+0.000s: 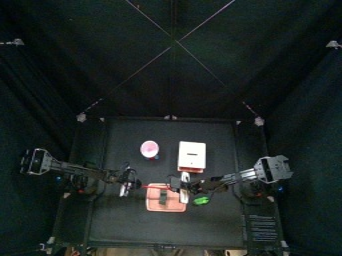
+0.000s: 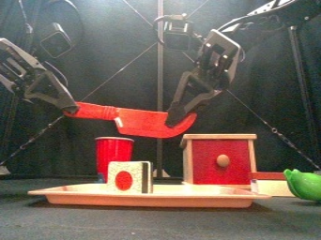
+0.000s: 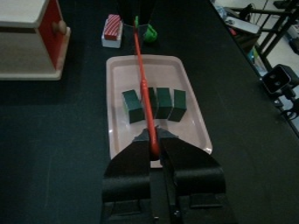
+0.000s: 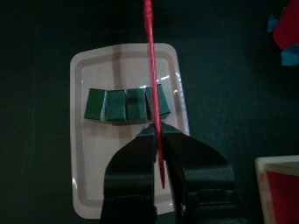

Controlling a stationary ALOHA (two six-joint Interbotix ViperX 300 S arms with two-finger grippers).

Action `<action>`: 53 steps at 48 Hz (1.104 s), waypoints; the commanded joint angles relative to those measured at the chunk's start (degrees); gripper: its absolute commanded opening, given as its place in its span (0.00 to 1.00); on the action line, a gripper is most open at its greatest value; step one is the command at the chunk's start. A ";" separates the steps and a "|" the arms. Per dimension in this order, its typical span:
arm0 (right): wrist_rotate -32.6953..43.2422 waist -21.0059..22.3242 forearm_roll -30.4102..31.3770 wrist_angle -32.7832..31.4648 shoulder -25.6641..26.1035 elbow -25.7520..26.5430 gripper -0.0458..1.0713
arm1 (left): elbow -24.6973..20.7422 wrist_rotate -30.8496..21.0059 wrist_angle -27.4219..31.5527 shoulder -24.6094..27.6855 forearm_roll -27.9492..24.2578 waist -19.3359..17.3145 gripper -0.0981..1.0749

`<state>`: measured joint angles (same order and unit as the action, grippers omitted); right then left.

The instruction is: Cut sushi roll

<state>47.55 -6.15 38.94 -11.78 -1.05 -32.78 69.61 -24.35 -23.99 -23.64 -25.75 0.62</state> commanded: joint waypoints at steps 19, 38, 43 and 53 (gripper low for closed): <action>-0.26 0.53 -0.09 0.62 -2.11 3.43 0.41 | 1.23 -0.09 3.69 -0.09 0.18 2.81 0.36; -0.79 0.26 0.18 0.35 -4.66 3.69 0.41 | 1.49 -0.09 3.69 0.00 0.18 5.27 0.36; -0.79 0.26 0.26 0.35 -4.92 3.69 0.41 | 1.58 -0.09 3.78 0.09 0.18 5.27 0.36; -0.79 0.35 0.26 0.18 -5.63 3.60 0.41 | 1.76 -0.09 3.78 0.97 0.18 5.36 0.36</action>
<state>46.85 -6.15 39.11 -11.07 -7.47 -29.88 71.63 -24.35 -20.04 -23.03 -25.40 5.10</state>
